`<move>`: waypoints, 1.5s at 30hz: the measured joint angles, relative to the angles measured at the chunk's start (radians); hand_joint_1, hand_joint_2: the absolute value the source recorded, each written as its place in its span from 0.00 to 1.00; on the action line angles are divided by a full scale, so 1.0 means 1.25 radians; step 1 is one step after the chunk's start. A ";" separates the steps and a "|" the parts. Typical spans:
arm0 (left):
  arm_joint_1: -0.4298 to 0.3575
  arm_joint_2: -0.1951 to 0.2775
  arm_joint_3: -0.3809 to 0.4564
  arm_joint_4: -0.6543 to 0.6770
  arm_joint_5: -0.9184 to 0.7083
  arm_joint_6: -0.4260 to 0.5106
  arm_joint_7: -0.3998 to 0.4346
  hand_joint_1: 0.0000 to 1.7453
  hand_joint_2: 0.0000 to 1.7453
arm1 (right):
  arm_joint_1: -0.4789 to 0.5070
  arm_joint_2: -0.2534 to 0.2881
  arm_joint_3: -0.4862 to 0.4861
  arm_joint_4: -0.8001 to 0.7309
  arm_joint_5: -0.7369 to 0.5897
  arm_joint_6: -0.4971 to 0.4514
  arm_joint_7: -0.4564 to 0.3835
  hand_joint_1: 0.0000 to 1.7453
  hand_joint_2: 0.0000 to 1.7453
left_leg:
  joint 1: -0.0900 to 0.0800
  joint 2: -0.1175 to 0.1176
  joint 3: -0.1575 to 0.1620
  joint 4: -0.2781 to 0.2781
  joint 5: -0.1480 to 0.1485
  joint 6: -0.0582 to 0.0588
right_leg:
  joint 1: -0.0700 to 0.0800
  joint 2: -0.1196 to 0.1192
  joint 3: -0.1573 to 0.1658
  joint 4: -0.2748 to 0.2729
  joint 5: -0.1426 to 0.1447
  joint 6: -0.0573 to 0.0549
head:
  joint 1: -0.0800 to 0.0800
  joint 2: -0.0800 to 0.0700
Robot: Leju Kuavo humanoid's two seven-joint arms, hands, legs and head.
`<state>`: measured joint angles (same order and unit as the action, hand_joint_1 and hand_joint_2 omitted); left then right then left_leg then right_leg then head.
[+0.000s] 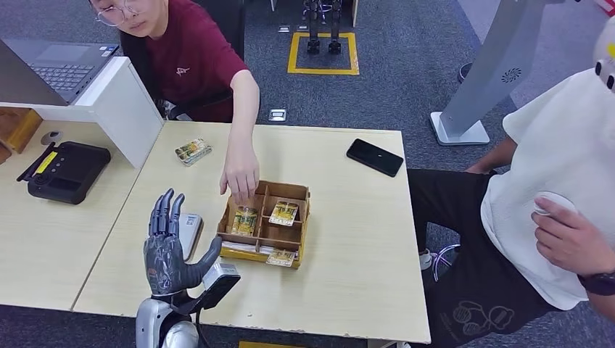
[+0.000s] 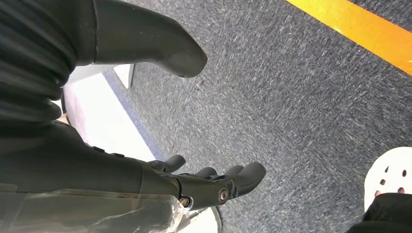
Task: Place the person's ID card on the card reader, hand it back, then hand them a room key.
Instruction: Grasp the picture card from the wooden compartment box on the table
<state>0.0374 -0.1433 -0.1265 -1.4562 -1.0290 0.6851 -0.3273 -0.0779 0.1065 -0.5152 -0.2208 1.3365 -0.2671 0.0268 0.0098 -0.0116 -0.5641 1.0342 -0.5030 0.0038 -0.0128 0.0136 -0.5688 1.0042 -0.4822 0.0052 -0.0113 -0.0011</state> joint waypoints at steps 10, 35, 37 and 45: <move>0.152 0.168 -0.174 -0.165 -0.032 0.000 0.055 0.00 1.00 | 0.020 -0.013 -0.029 0.004 -0.022 -0.015 -0.020 0.00 1.00 | 0.000 0.000 0.000 0.000 0.000 -0.001 | 0.000 0.000 0.000 0.000 -0.001 0.000 | 0.000 0.000; 0.061 0.224 -0.494 -0.018 -0.136 -0.001 0.137 0.00 1.00 | -0.007 -0.014 -0.039 0.004 0.014 -0.001 -0.015 0.00 1.00 | 0.000 0.000 0.000 0.000 0.000 0.000 | 0.000 0.000 0.000 0.000 0.000 0.000 | 0.000 0.000; 0.061 0.206 -0.481 -0.001 -0.144 -0.001 0.124 0.00 1.00 | -0.010 -0.013 -0.039 0.004 0.016 -0.001 -0.015 0.00 1.00 | 0.000 0.000 0.000 0.000 0.000 0.000 | 0.000 0.000 0.000 0.000 0.000 0.000 | 0.000 0.000; 0.061 0.164 -0.443 0.039 -0.183 0.000 0.104 0.00 1.00 | -0.014 -0.014 -0.036 0.004 0.022 0.001 -0.013 0.00 1.00 | 0.000 0.000 0.000 0.000 0.000 0.000 | 0.000 0.000 0.000 0.000 -0.001 0.000 | 0.000 0.000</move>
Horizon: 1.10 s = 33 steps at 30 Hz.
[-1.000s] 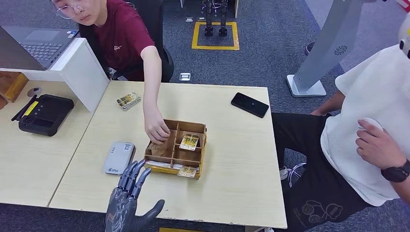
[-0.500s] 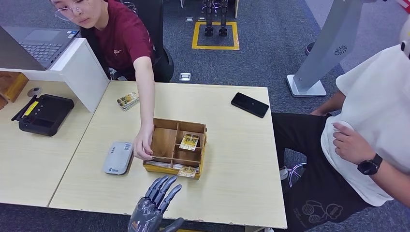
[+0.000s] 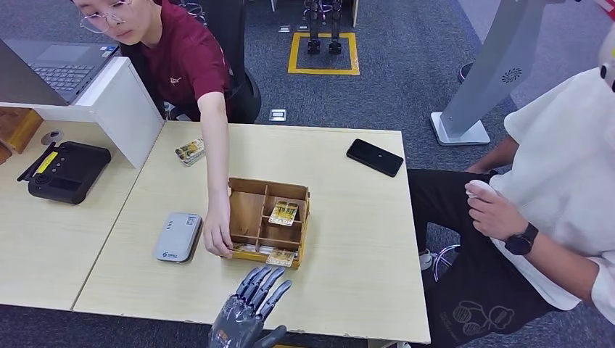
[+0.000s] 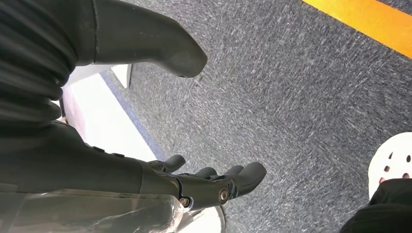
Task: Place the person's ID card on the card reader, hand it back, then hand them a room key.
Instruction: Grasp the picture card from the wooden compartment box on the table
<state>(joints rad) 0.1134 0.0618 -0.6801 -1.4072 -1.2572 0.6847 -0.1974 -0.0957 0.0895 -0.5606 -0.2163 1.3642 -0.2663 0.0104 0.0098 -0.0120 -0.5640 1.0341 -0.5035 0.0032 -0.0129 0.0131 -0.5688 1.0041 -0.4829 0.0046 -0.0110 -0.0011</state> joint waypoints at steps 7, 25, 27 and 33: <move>-0.009 -0.089 0.128 0.047 -0.016 0.000 -0.073 0.00 1.00 | -0.004 0.000 0.008 0.000 0.009 0.009 0.007 0.00 1.00 | 0.000 0.000 0.000 0.000 0.000 0.000 | 0.000 0.000 0.000 0.000 0.000 0.000 | 0.000 0.000; -0.054 -0.216 0.371 0.124 -0.071 0.000 -0.076 0.00 1.00 | -0.007 0.000 0.022 -0.001 0.016 0.011 0.012 0.00 1.00 | 0.000 0.000 0.000 0.000 0.000 0.000 | 0.000 0.000 0.000 0.000 0.000 0.000 | 0.000 0.000; -0.054 -0.217 0.374 0.129 -0.066 0.000 -0.075 0.00 1.00 | -0.007 0.000 0.022 -0.001 0.015 0.011 0.012 0.00 1.00 | 0.000 0.000 0.000 0.000 0.000 0.000 | 0.000 0.000 0.000 0.000 0.000 0.000 | 0.000 0.000; -0.050 -0.217 0.374 0.134 -0.055 0.000 -0.089 0.00 1.00 | -0.007 0.000 0.022 -0.001 0.012 0.011 0.012 0.00 1.00 | 0.000 0.000 0.000 0.000 0.000 0.000 | 0.000 0.000 0.000 0.000 0.000 0.000 | 0.000 0.000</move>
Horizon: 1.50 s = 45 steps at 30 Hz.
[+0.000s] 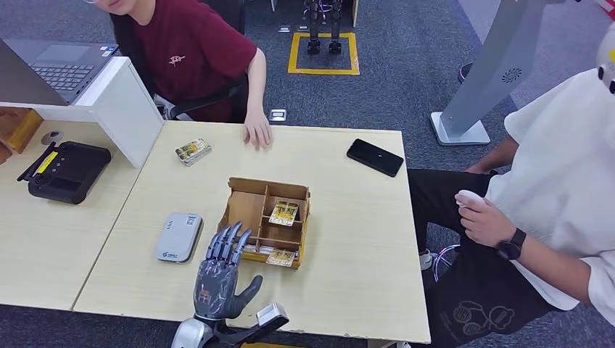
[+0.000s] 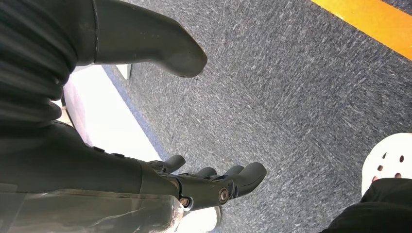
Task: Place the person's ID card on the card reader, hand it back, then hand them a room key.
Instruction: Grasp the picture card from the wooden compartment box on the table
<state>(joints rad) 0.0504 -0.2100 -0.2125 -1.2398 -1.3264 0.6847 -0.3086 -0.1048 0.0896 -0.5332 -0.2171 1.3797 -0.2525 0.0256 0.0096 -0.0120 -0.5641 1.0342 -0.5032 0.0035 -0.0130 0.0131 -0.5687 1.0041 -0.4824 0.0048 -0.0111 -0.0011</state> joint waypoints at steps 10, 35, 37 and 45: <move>0.010 -0.006 0.002 0.002 0.001 0.000 -0.047 0.00 1.00 | 0.000 0.000 0.000 0.000 -0.003 0.000 0.000 0.00 1.00 | 0.000 0.000 0.000 0.000 0.000 0.000 | 0.000 0.000 0.000 0.000 0.000 0.000 | 0.000 0.000; 0.022 -0.042 0.028 0.043 0.016 0.000 -0.147 0.00 1.00 | -0.005 0.000 0.011 0.000 0.000 0.000 0.000 0.00 1.00 | 0.000 0.000 0.000 0.000 0.000 0.000 | 0.000 0.000 0.000 0.000 0.000 0.000 | 0.000 0.000; 0.022 -0.042 0.029 0.047 0.014 0.000 -0.146 0.00 1.00 | -0.005 0.000 0.013 0.000 0.001 0.000 0.001 0.00 1.00 | 0.000 0.000 0.000 0.000 0.000 0.000 | 0.000 0.000 0.000 0.000 0.000 0.000 | 0.000 0.000; 0.021 -0.046 0.037 0.063 0.015 0.000 -0.147 0.00 1.00 | -0.009 0.000 0.017 0.000 0.006 0.002 0.003 0.00 1.00 | 0.000 0.000 0.000 0.000 0.000 0.000 | 0.000 0.000 0.000 0.000 0.000 0.000 | 0.000 0.000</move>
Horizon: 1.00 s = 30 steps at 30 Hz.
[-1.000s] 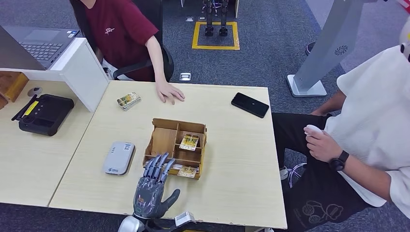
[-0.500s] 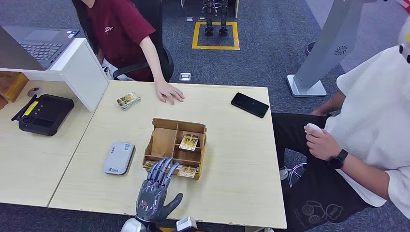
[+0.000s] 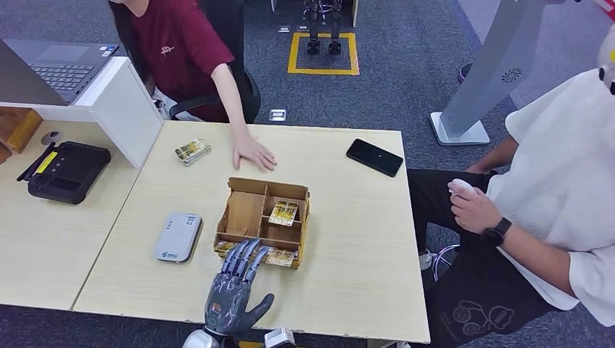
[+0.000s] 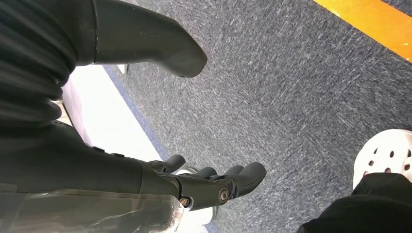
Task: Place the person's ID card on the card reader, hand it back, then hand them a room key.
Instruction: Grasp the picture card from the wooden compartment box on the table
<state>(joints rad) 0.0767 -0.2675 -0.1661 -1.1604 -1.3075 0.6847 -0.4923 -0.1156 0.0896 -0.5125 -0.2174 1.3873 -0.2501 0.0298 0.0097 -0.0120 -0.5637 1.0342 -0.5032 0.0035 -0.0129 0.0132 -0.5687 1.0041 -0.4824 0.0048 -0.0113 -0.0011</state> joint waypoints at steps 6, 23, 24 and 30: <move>-0.003 -0.001 0.003 0.009 -0.001 0.000 -0.002 0.00 1.00 | -0.003 0.000 0.002 0.000 0.003 0.006 0.001 0.00 1.00 | 0.000 0.000 0.000 0.000 0.000 0.000 | 0.000 0.000 0.000 0.000 0.000 0.000 | 0.000 0.000; -0.011 -0.003 0.015 0.036 0.003 0.000 -0.009 0.00 1.00 | -0.006 0.000 0.015 0.000 0.006 0.012 0.004 0.00 1.00 | 0.000 0.000 0.000 0.000 0.000 0.000 | 0.000 0.000 0.000 0.000 0.000 0.000 | 0.000 0.000; -0.012 -0.003 0.015 0.038 0.004 0.000 -0.009 0.00 1.00 | -0.006 0.000 0.016 0.000 0.006 0.013 0.004 0.00 1.00 | 0.000 0.000 0.000 0.000 0.000 0.000 | 0.000 0.000 0.000 0.000 0.000 0.000 | 0.000 0.000; -0.014 -0.004 0.015 0.049 0.010 0.000 -0.014 0.00 1.00 | -0.009 0.000 0.018 0.000 0.007 0.013 0.004 0.00 1.00 | 0.000 0.000 0.001 0.000 0.000 0.000 | 0.000 0.000 0.000 0.000 0.000 0.000 | 0.000 0.000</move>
<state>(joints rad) 0.0592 -0.2729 -0.1476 -1.0997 -1.2951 0.6848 -0.5093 -0.1262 0.0896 -0.4896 -0.2174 1.3965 -0.2338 0.0351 0.0096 -0.0117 -0.5628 1.0343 -0.5032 0.0035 -0.0129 0.0135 -0.5686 1.0041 -0.4824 0.0048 -0.0114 -0.0011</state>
